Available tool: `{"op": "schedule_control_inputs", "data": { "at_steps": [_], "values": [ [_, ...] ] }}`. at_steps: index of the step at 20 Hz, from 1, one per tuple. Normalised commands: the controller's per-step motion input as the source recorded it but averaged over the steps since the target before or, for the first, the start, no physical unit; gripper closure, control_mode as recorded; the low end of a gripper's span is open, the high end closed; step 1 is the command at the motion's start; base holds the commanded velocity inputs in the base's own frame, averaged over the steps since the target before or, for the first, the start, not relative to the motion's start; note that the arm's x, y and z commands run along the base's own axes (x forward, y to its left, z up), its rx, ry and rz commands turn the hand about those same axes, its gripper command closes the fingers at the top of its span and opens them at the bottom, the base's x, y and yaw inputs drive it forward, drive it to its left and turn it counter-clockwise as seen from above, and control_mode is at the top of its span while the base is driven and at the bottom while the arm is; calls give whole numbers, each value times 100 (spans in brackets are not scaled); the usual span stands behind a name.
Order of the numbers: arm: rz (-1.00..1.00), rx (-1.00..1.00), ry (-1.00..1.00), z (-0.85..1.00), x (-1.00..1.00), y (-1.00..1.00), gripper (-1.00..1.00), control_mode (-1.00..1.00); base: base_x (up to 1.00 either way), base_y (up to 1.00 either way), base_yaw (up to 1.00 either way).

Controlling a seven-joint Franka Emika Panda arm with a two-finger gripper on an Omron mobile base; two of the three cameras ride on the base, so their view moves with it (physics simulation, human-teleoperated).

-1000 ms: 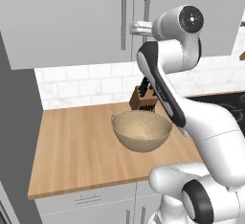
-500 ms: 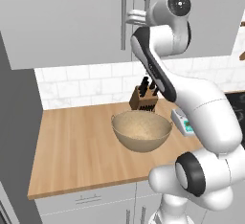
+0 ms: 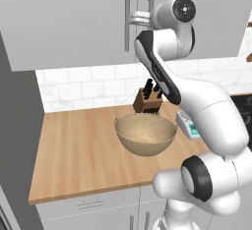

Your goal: Open the cabinet, pick up the bread from the cabinet and place it in the basket. Then move the basket to the dining counter.

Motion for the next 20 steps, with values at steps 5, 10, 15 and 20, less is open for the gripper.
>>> {"op": "schedule_control_inputs", "data": {
  "at_steps": [5, 10, 15, 20],
  "values": [
    [0, 2, -3, -4, 89, 0, 100, -100, 0, 0, 0],
    [0, 5, 1, 24, 42, 2, 100, -100, 0, 0, 0],
    [-2, 5, 0, 28, 0, 5, 100, -100, 0, 0, 0],
    [-5, 3, 0, 29, -14, 1, 100, -100, 0, 0, 0]
  ]
}}
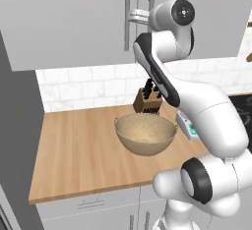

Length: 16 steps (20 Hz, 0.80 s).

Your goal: Open the cabinet, pick up the bread from the cabinet and place it in the basket. Then move the basket to the dining counter.

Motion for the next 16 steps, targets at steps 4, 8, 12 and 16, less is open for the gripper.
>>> {"op": "schedule_control_inputs", "data": {
  "at_steps": [4, 8, 12, 16],
  "values": [
    [-9, 6, 0, 37, -59, -2, 100, -100, 0, 0, 0],
    [-6, 8, 0, 44, -97, -23, 100, -100, 0, 0, 0],
    [-6, 9, 0, 45, -100, -30, 100, -100, 0, 0, 0],
    [-5, 8, 4, 42, -100, -39, 100, -100, 0, 0, 0]
  ]
}}
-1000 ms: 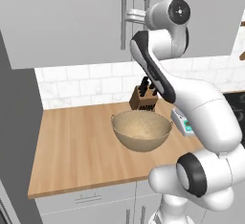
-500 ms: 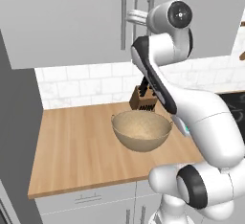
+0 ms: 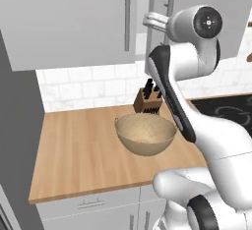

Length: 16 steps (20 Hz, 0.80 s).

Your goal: Open the cabinet, pick up the bread from the cabinet and place it in the basket. Then move the basket to the dining counter.

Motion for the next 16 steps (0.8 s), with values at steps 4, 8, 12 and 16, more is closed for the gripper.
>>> {"op": "schedule_control_inputs", "data": {
  "at_steps": [4, 8, 12, 16],
  "values": [
    [-10, 10, 3, 28, -100, -49, 100, -100, 0, 0, 0],
    [-10, 9, 4, 14, -100, -66, 100, -100, 0, 0, 0],
    [-12, 11, 0, 0, -100, -87, 100, -100, 0, 0, 0],
    [-11, 12, 0, 0, -100, -95, 100, -100, 0, 0, 0]
  ]
}}
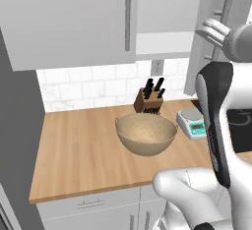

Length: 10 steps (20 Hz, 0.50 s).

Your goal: Open the cabinet, pick up the bread from the cabinet and place it in the basket. Then move the basket to the dining counter.

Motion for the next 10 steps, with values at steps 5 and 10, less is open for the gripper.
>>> {"op": "schedule_control_inputs", "data": {
  "at_steps": [5, 10],
  "values": [
    [-12, 11, 3, 0, -100, -84, 100, -100, 0, 0, 0],
    [-14, 6, 16, -33, -72, 16, -100, -100, 0, 0, 0]
  ]
}}
